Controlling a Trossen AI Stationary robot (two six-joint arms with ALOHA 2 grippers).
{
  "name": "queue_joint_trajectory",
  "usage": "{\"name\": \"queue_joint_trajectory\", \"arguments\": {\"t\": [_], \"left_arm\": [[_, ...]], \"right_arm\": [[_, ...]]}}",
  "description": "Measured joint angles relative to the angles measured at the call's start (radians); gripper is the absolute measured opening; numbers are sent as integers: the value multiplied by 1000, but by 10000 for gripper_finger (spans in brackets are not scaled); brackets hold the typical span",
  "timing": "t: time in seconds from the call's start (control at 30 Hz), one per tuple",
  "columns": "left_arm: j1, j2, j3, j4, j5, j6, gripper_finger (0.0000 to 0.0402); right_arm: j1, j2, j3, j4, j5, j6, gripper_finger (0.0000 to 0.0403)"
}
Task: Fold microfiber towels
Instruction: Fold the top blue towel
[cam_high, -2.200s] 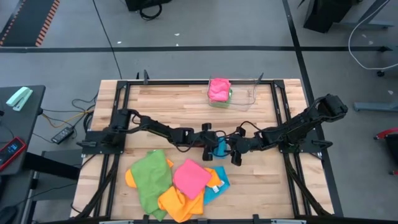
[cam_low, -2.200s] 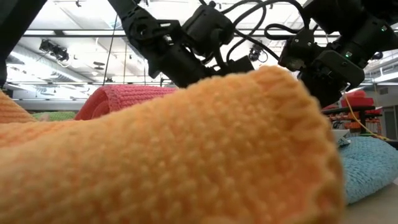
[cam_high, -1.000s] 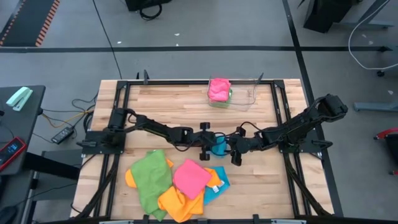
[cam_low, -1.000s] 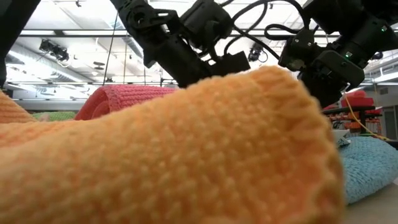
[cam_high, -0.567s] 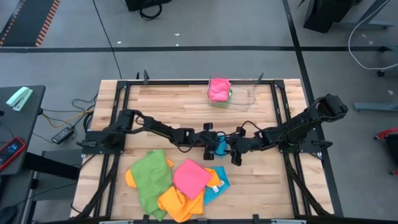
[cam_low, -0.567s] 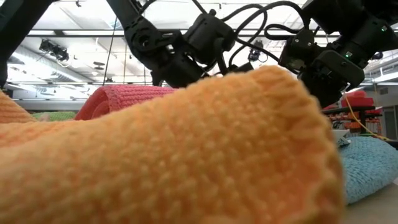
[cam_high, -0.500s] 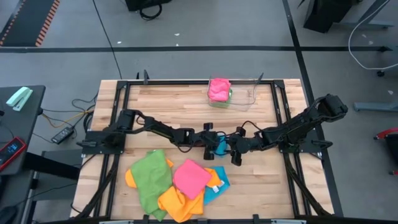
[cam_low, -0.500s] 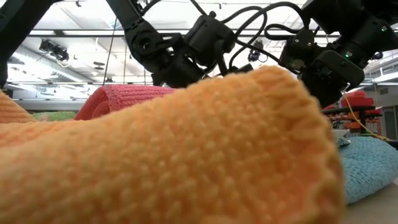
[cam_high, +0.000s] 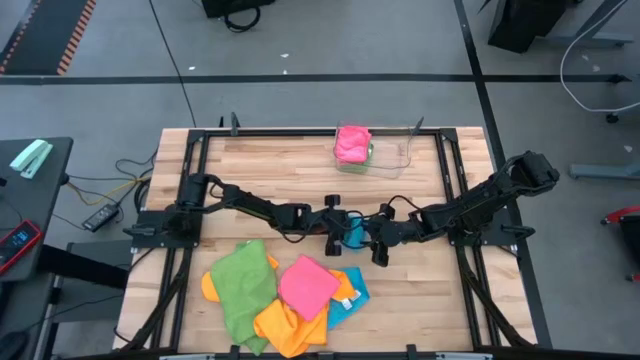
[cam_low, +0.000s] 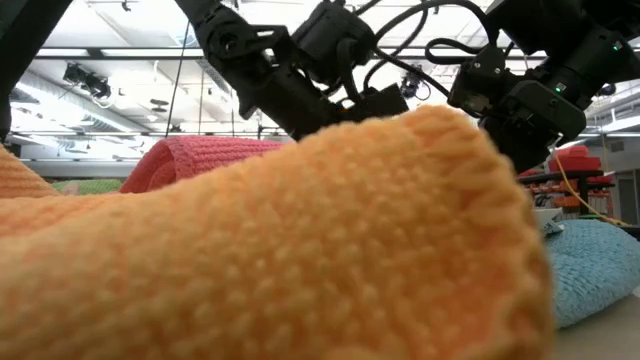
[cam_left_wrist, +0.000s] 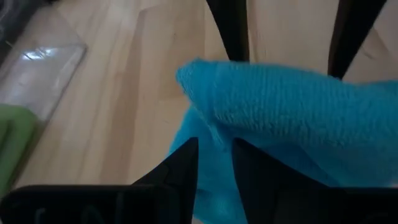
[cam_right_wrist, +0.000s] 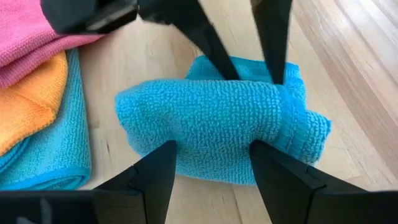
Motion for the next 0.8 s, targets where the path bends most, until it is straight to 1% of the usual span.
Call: {"name": "queue_joint_trajectory", "arguments": {"t": [0.1,0.23,0.3,0.4,0.53,0.73,0.8], "left_arm": [[0,-38,1,-89,0,0,107],[0,-84,1,-264,0,-16,107],[0,-91,1,-344,0,-48,105],[0,-91,0,-419,0,-93,105],[0,-72,-2,-418,1,-124,104],[-10,-42,0,-308,1,-135,98],[-16,-41,-1,-304,8,-135,99]], "right_arm": [[0,0,0,-1,0,0,216],[0,0,0,-5,0,0,216],[0,0,0,-7,0,0,216],[0,0,0,-3,0,0,216],[-9,0,0,5,0,5,216],[-30,0,0,29,17,23,216],[-40,1,0,46,28,23,216]]}}
